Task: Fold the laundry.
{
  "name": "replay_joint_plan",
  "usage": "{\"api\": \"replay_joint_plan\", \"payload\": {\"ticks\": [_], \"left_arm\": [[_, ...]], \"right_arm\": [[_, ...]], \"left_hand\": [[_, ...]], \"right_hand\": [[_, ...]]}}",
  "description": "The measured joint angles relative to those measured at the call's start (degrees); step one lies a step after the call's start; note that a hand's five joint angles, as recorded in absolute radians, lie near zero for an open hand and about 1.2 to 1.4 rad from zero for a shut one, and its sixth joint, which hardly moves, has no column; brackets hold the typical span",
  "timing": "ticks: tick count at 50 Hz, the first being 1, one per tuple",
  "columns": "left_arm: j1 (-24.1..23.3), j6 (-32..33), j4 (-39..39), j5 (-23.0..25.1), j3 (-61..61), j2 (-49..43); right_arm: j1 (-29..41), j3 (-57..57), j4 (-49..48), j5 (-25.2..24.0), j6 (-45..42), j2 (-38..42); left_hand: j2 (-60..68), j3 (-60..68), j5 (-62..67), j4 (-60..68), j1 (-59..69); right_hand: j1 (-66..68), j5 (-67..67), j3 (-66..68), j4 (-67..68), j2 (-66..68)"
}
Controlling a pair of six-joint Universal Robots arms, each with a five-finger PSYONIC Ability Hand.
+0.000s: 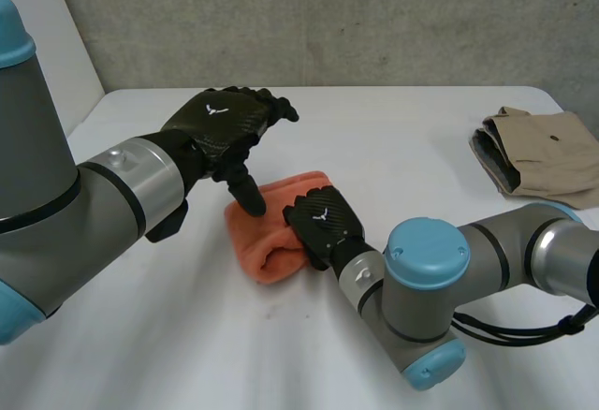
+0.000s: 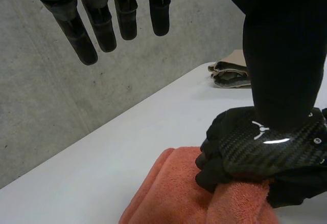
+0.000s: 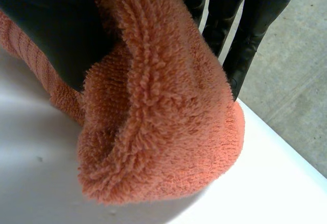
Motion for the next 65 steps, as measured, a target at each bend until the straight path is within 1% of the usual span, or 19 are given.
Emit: {"api": "replay_joint_plan", "payload": {"ticks": [5,8,10,11,13,15,16,21,27,32,36,37,41,42,44,49,53,59,65], "left_arm": [[0.08,-0.07,0.01,0.00,0.00,0.02],[0.07,-0.09,0.02,0.00,0.01,0.02],[0.05,-0.11,0.01,0.00,0.00,0.02],[0.05,-0.11,0.01,0.00,0.01,0.02],[0.05,-0.10,0.03,0.00,0.00,0.02],[0.05,-0.09,0.04,0.00,0.00,0.02],[0.08,-0.09,0.03,0.00,0.01,0.02],[0.14,-0.09,0.01,0.00,0.00,-0.04],[0.24,-0.11,0.00,0.00,0.00,-0.07],[0.30,-0.11,0.01,-0.01,0.00,-0.12],[0.35,-0.11,0.06,-0.06,0.01,-0.14],[0.35,-0.11,0.06,-0.06,0.01,-0.14],[0.38,-0.11,0.09,-0.15,-0.01,-0.16],[0.38,-0.11,0.09,-0.15,-0.01,-0.16],[0.38,-0.11,0.09,-0.21,-0.08,-0.16],[0.39,-0.11,0.27,-0.26,-0.41,-0.17],[0.37,-0.11,0.51,-0.30,-0.74,-0.24],[0.25,-0.11,0.71,-0.36,-1.27,-0.38],[-0.16,-0.11,1.37,-0.49,-1.93,-0.96]], "right_arm": [[-2.30,-0.32,0.82,-0.32,-0.09,-0.22],[-6.72,0.68,1.72,-2.07,-0.38,-1.84],[-11.58,2.08,2.49,-5.15,-1.21,-3.93],[-12.17,2.24,2.55,-5.55,-1.38,-4.17],[-16.88,3.48,3.05,-9.26,-3.22,-5.98],[-17.98,3.71,3.15,-10.24,-3.81,-6.31],[-22.49,4.34,3.41,-14.15,-6.80,-7.38],[-30.31,3.41,3.64,-20.52,-13.96,-7.09],[-35.83,-2.00,5.74,-26.05,-20.52,-3.64],[-36.91,-9.38,9.22,-29.88,-21.82,-1.30],[-37.04,-18.94,11.14,-31.68,-20.20,0.28],[-37.04,-18.94,11.14,-31.68,-20.20,0.28],[-37.95,-33.70,10.49,-31.67,-13.06,3.15],[-37.95,-33.70,10.49,-31.67,-13.06,3.15],[-38.93,-41.65,9.51,-31.34,-8.09,5.44],[-42.18,-54.22,8.14,-31.39,-0.33,10.79],[-45.79,-60.39,7.69,-32.30,2.76,15.48],[-49.97,-60.62,7.31,-36.64,3.03,19.67],[-56.71,-52.02,7.05,-44.60,0.85,21.68]], "left_hand": [[0.00,0.00,0.00,0.00,0.00],[0.00,0.00,0.00,0.00,0.00],[0.00,0.00,0.00,0.00,0.00],[0.00,0.00,0.00,0.00,0.00],[0.00,0.00,0.00,0.00,0.00],[0.00,0.00,0.00,0.00,0.00],[0.00,0.00,0.00,0.00,0.00],[0.00,0.00,0.00,0.00,0.00],[0.00,0.00,0.00,0.00,0.00],[0.00,0.00,0.00,0.00,0.00],[0.00,0.00,0.00,0.00,0.00],[0.00,0.00,0.00,0.00,0.00],[0.00,0.00,0.00,0.00,0.00],[0.00,0.00,0.00,0.00,0.00],[0.00,0.00,0.00,0.00,0.00],[0.00,0.00,0.00,0.00,0.00],[0.00,0.00,-0.02,0.00,0.00],[0.00,0.00,0.00,0.00,0.00],[0.00,0.00,0.00,0.00,0.00]], "right_hand": [[0.00,0.00,0.00,0.00,0.00],[0.00,0.00,0.00,0.00,0.00],[0.00,0.00,0.00,0.19,0.00],[0.00,0.00,0.00,0.32,0.00],[0.00,0.36,0.24,0.40,0.00],[0.00,0.36,0.24,0.40,0.00],[0.00,0.86,0.47,0.66,0.00],[0.00,0.87,0.47,0.67,0.00],[0.00,0.87,0.47,0.68,0.00],[0.00,0.87,0.47,0.68,0.00],[0.00,0.87,0.47,0.68,0.00],[0.00,0.87,0.47,0.68,0.00],[0.00,0.87,0.47,0.69,0.00],[0.00,0.87,0.47,0.69,0.00],[0.00,0.87,0.48,0.80,0.00],[0.00,0.87,0.48,0.93,0.00],[0.00,0.86,0.48,0.93,0.00],[0.00,1.42,1.11,1.25,0.00],[0.00,1.42,1.11,1.25,0.00]]}}
